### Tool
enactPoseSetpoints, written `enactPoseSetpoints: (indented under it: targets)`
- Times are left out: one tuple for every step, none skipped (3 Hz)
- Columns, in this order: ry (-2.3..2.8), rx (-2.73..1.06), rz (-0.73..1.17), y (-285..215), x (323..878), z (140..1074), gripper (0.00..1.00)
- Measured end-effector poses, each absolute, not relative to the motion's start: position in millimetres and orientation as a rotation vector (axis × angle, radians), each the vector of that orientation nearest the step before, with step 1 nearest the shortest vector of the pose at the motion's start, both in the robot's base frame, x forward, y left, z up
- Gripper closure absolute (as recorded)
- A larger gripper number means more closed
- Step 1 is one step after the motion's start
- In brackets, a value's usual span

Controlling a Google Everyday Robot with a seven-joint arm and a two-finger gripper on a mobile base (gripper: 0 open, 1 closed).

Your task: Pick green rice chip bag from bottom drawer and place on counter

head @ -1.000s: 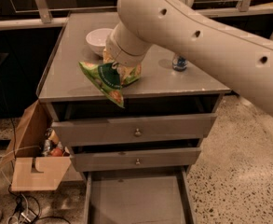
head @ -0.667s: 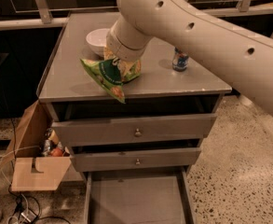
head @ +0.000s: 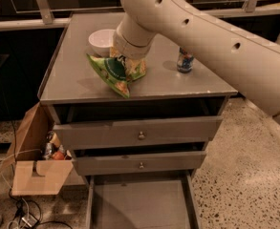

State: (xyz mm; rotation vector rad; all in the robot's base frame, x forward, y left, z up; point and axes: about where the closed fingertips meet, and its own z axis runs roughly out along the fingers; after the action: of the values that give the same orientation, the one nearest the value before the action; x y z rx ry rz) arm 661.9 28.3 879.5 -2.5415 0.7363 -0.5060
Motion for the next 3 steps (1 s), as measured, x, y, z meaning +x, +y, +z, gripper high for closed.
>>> enactPoseSetpoints:
  targets:
    - [0.738,-2.542,-0.505,27.9,662.2,881.3,1.00]
    - [0.738,-2.542,-0.505,27.9,662.2,881.2,0.81]
    - [0.738,-2.543,-0.505,27.9,662.2,881.2,0.58]
